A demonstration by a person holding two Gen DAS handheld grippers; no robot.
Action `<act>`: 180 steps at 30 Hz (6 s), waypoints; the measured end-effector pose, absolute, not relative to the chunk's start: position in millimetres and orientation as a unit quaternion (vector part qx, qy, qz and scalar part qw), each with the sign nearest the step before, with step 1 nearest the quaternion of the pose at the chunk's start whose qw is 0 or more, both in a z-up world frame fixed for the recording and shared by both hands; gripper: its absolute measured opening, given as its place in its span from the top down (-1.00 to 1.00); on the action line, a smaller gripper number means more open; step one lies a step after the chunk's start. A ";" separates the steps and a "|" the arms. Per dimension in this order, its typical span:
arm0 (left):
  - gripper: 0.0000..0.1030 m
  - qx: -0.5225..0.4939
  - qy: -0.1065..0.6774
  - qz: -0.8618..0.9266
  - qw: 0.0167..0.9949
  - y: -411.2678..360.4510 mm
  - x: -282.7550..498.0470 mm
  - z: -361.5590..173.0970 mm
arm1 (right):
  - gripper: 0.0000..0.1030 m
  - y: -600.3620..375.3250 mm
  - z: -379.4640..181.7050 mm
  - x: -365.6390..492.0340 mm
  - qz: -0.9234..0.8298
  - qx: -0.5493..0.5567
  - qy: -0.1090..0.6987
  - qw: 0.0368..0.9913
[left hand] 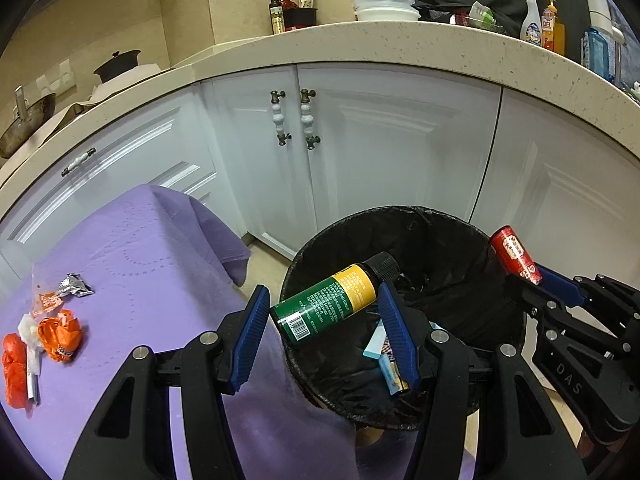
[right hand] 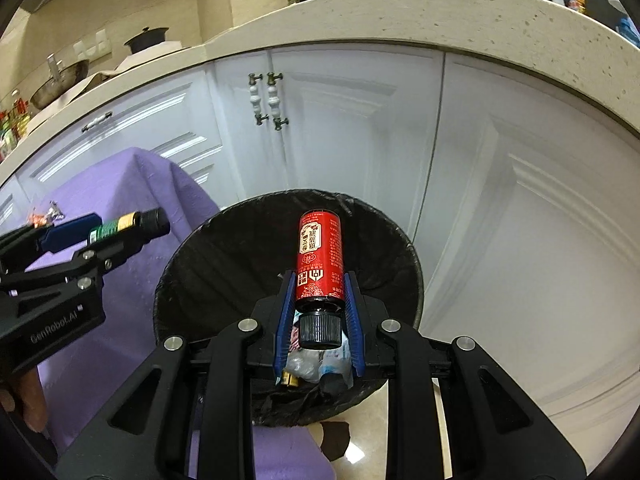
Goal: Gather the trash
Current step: 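Carry the bottle and red can over the bin and open both tools, then grasp the red plastic bag with the left tool while the right tool grasps the orange bag, then carry both bags over the bin and open both tools to drop them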
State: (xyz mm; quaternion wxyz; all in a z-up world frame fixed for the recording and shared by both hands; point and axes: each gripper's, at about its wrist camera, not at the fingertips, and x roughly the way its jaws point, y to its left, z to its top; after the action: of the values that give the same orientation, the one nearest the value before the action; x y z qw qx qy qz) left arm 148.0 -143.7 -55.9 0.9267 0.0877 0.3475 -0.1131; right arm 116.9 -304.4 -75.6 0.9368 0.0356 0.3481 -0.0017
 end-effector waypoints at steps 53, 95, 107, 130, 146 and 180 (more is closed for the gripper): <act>-0.51 -0.030 0.325 0.181 0.928 161.4 62.9 -31.7 | 0.01 -9.3 -37.4 121.3 0.251 -0.054 0.332 0.908; 0.95 -0.075 0.358 0.182 0.913 231.3 54.0 -54.0 | -0.01 49.2 -66.8 166.0 0.239 -0.104 0.398 0.879; 0.97 -0.079 0.347 0.182 0.917 235.1 43.0 -49.1 | 0.01 45.8 -57.2 149.2 0.247 -0.111 0.379 0.885; 0.98 -0.064 0.324 0.170 0.928 200.5 2.7 -28.8 | 0.01 -14.8 -33.2 98.7 0.217 -0.093 0.339 0.911; 0.98 -0.028 0.308 0.066 0.949 99.6 21.6 -10.3 | 0.01 -111.6 -22.1 84.6 0.142 -0.047 0.321 0.935; 0.98 0.057 0.313 -0.112 0.941 -127.1 115.5 -33.5 | 0.01 -291.1 -49.8 103.1 -0.026 0.022 0.315 0.948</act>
State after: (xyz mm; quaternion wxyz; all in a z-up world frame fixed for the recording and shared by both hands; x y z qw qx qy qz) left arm 115.5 -127.1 -33.5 0.9415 0.0570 0.3127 -0.1121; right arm 103.1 -291.1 -49.8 0.9484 0.0223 0.3153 -0.0258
